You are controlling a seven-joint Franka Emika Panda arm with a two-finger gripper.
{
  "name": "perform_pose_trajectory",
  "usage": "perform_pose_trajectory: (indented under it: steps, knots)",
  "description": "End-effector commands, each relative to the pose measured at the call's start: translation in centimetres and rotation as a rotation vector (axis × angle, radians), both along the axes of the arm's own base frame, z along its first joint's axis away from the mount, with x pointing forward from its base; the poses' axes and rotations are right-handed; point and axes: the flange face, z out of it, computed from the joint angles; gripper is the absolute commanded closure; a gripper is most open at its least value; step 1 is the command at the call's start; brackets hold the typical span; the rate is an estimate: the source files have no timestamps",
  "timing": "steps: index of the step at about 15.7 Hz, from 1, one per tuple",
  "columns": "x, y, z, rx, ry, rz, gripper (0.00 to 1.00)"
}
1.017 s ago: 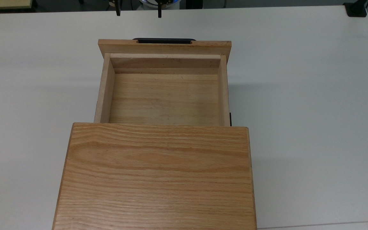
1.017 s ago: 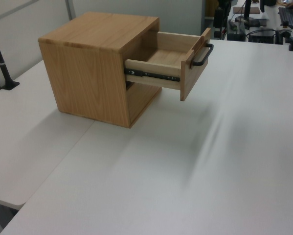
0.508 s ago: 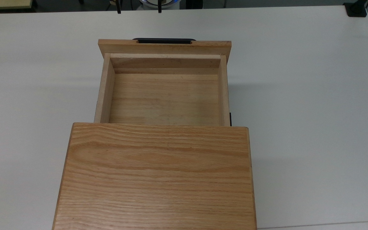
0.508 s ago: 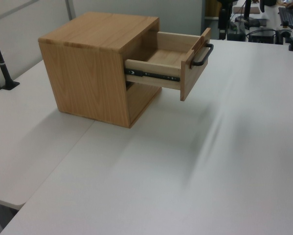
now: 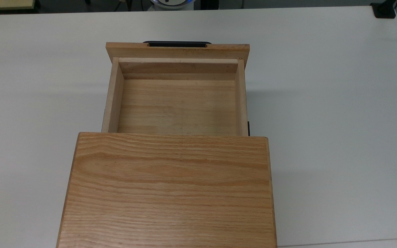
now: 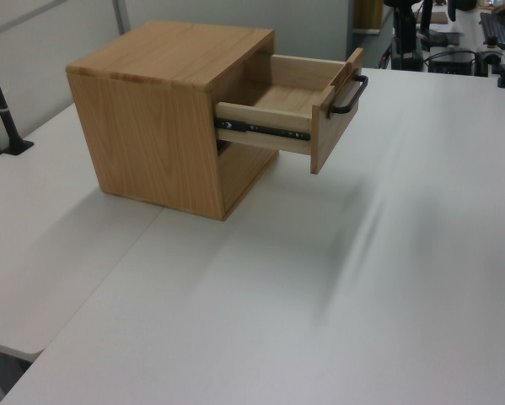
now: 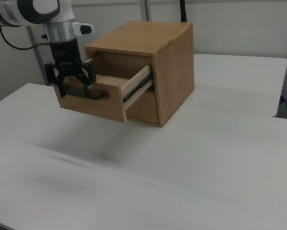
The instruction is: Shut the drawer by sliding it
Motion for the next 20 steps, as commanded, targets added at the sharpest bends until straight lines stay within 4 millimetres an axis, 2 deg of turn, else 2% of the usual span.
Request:
perform_pose_trajectory:
  steps: [1,2,6,8,10,11,16,20]
  knots:
    - [-1.2,-0.2,-1.1,-0.012,0.018,-0.132,0.58]
    - [-1.3,0.2,-1.9,-0.017,0.031,-0.148,0.67]
    - [-1.2,1.8,-5.0,-0.016,0.014,-0.197,0.85]
    - [-0.5,2.5,-6.1,0.000,-0.035,-0.274,0.91]
    - [-0.1,3.4,-7.5,0.002,-0.073,-0.314,0.93]
    - [0.0,4.2,-7.7,0.004,-0.092,-0.330,0.93]
    - [1.2,5.0,-7.0,0.061,-0.179,-0.412,0.95]
    - [2.7,7.0,-6.8,0.095,-0.269,-0.464,0.98]
